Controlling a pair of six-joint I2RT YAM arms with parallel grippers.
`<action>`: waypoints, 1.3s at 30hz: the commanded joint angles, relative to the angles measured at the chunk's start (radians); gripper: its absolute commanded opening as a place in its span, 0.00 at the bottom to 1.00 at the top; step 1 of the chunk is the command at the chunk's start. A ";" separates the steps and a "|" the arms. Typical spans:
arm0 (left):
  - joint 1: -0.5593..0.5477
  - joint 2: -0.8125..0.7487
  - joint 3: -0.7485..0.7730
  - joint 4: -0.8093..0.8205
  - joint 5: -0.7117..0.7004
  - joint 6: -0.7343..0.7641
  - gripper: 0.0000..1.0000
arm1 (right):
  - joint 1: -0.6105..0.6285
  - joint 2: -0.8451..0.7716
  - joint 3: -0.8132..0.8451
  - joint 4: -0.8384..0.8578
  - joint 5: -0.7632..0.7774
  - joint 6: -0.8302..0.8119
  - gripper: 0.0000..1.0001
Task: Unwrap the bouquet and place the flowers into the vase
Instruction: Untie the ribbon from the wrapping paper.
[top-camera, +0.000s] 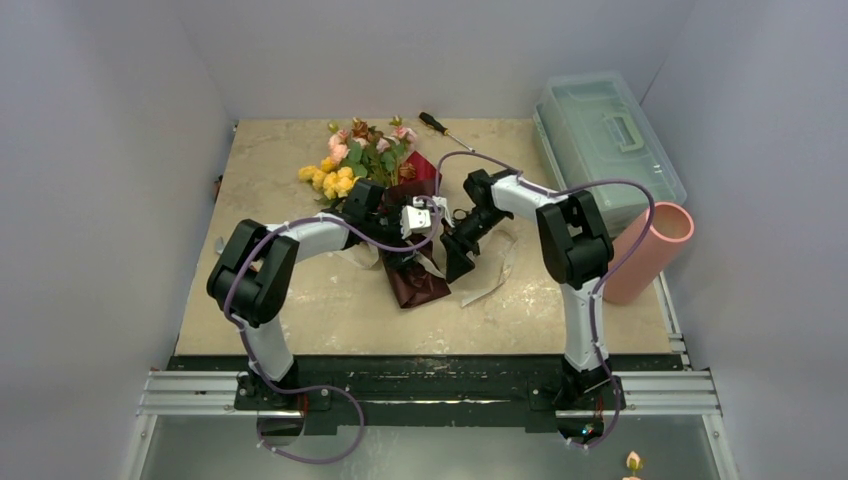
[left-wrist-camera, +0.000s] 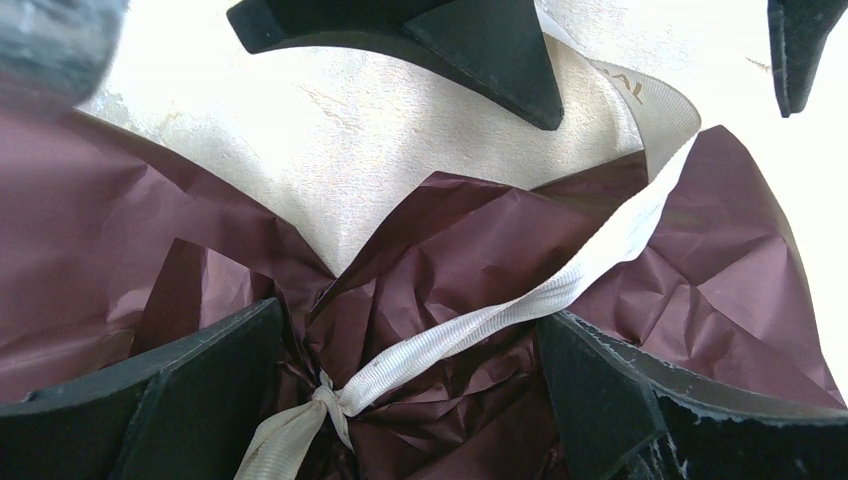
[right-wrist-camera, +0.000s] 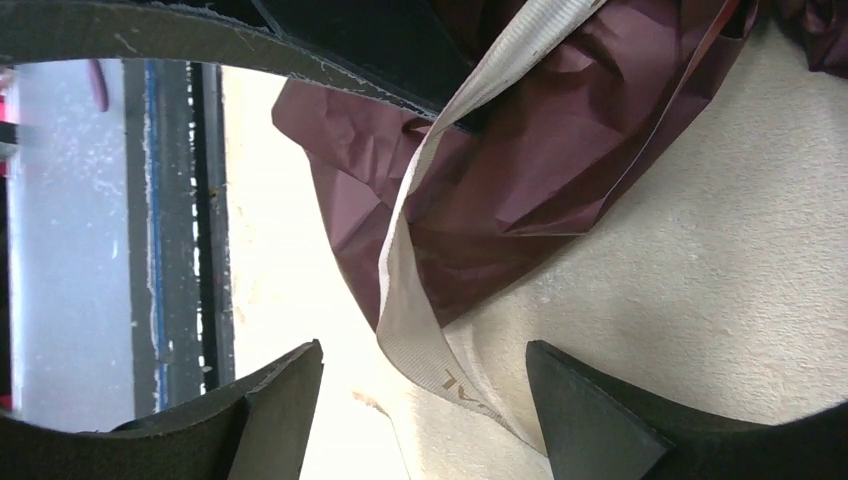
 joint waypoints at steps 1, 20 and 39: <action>0.004 0.016 0.021 -0.016 0.010 0.033 1.00 | 0.003 -0.014 -0.055 0.126 0.220 0.013 0.77; 0.009 0.001 0.010 -0.090 0.010 0.149 1.00 | -0.064 -0.128 -0.058 0.113 0.183 0.037 0.00; 0.009 0.000 0.002 -0.081 0.020 0.163 1.00 | -0.061 -0.111 -0.050 0.111 0.205 0.060 0.76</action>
